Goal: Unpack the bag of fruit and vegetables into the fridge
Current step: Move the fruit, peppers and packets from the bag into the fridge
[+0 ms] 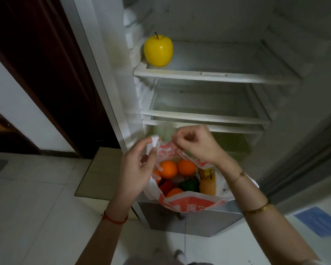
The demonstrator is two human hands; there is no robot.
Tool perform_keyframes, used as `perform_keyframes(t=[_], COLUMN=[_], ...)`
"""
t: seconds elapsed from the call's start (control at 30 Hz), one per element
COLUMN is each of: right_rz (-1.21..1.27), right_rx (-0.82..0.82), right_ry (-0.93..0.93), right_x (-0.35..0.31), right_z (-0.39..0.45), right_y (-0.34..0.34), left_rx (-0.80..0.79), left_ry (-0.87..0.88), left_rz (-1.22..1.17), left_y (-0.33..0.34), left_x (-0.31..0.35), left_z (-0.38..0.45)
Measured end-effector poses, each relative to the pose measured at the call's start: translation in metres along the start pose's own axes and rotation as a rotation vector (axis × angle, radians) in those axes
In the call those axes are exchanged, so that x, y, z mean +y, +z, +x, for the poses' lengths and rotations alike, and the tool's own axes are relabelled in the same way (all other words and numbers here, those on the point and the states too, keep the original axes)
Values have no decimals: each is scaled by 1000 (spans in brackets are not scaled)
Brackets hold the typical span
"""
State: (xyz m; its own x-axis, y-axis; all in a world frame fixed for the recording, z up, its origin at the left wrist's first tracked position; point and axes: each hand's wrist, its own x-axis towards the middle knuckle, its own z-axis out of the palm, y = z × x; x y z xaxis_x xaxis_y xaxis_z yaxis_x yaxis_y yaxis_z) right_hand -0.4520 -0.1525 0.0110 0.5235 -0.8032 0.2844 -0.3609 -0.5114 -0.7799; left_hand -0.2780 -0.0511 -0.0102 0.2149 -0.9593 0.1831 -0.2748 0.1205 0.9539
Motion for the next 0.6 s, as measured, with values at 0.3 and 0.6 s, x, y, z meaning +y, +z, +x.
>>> perform_keyframes(t=[0.3, 0.6], right_rz=[-375, -579], right_rx=[-527, -446], right_ry=[267, 410], right_x=[74, 107], right_z=[-21, -6], right_y=[68, 116], left_rx=[13, 50], left_ry=[46, 36], left_rz=[-30, -23], left_y=[3, 5], left_x=[-7, -13], left_z=[-13, -11])
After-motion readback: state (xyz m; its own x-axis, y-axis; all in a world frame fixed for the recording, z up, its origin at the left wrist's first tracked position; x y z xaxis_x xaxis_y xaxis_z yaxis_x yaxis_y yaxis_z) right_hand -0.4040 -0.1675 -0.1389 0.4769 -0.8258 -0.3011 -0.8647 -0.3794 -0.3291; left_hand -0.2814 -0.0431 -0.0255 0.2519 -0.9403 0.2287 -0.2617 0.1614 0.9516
